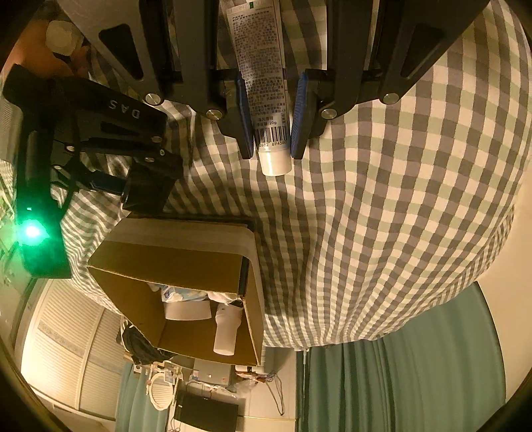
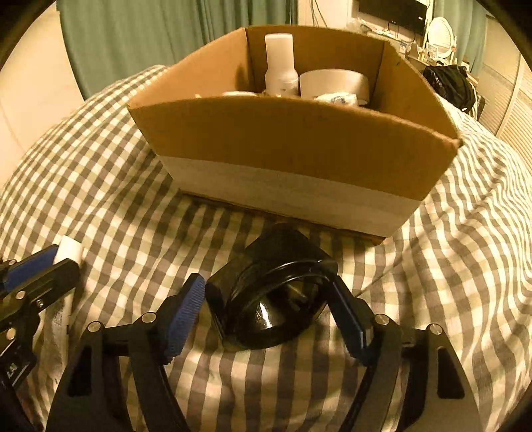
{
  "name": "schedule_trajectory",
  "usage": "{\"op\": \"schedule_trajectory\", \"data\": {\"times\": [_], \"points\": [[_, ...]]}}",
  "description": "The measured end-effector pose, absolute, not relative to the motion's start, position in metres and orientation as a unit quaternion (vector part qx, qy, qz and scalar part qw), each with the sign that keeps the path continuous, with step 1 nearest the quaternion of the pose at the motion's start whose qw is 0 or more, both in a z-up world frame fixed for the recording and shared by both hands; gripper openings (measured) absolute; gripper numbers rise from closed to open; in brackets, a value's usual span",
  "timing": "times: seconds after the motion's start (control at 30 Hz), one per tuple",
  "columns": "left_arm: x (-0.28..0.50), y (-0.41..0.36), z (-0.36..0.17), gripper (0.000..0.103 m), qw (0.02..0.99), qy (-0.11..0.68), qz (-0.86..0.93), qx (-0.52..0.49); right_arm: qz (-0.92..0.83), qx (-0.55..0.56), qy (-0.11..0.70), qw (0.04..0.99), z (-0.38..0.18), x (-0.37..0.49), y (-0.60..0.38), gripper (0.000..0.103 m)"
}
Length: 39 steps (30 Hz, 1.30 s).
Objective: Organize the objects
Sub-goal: 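Carry the white tube and black item into the box and release both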
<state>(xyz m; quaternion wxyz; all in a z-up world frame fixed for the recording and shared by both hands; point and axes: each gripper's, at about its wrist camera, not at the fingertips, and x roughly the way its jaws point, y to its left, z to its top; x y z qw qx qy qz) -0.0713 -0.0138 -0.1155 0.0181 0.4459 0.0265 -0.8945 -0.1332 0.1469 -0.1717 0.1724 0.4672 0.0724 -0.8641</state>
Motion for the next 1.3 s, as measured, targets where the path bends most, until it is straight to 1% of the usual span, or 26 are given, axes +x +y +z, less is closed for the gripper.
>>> {"op": "schedule_trajectory", "data": {"times": [0.43, 0.53, 0.8, 1.03, 1.23, 1.27, 1.3], "points": [[-0.052, -0.013, -0.09, 0.023, 0.021, 0.024, -0.904, 0.427, -0.887, 0.417, 0.081, 0.184, -0.129, -0.091, 0.155, 0.073], [-0.046, -0.014, -0.076, 0.023, 0.022, 0.026, -0.909, 0.417, -0.891, 0.405, 0.085, 0.184, -0.12, -0.074, 0.151, 0.072], [-0.04, -0.005, -0.032, 0.023, -0.002, 0.021, -0.926, 0.378, -0.909, 0.368, 0.068, 0.183, -0.073, -0.047, 0.162, 0.071], [-0.054, 0.001, 0.022, 0.023, -0.041, 0.025, -0.941, 0.334, -0.928, 0.311, 0.075, 0.189, -0.015, -0.047, 0.166, 0.069], [-0.097, 0.01, 0.054, 0.023, -0.061, 0.02, -0.949, 0.309, -0.939, 0.275, 0.073, 0.19, 0.026, -0.072, 0.17, 0.068], [-0.106, 0.012, 0.056, 0.023, -0.064, 0.019, -0.95, 0.306, -0.941, 0.271, 0.07, 0.192, 0.032, -0.081, 0.17, 0.067], [-0.111, 0.013, 0.057, 0.023, -0.066, 0.019, -0.95, 0.305, -0.942, 0.268, 0.069, 0.191, 0.036, -0.087, 0.17, 0.061]]}}
